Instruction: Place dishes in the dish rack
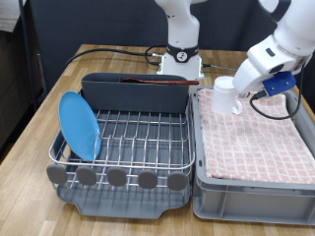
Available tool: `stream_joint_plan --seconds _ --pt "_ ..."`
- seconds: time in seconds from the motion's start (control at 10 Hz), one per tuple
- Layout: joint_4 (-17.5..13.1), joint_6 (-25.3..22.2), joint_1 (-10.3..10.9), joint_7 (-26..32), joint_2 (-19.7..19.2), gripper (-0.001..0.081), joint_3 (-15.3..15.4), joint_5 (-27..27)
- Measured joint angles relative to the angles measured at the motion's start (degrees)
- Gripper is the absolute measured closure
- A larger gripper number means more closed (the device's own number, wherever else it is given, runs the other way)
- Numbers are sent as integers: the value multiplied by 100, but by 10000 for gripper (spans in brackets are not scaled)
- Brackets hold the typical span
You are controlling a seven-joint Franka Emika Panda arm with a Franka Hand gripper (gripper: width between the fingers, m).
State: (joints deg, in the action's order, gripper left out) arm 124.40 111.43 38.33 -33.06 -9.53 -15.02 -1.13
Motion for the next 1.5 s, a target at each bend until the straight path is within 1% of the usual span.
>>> stream_joint_plan --seconds 0.5,0.9,1.4,1.5 --pt "435 675 -19 173 -57 4 -9 -16" --pt "654 851 -22 279 -57 4 -56 -104" --pt "843 1021 -27 350 -57 4 -161 -161" --pt "872 1053 -27 352 -57 90 -168 -162"
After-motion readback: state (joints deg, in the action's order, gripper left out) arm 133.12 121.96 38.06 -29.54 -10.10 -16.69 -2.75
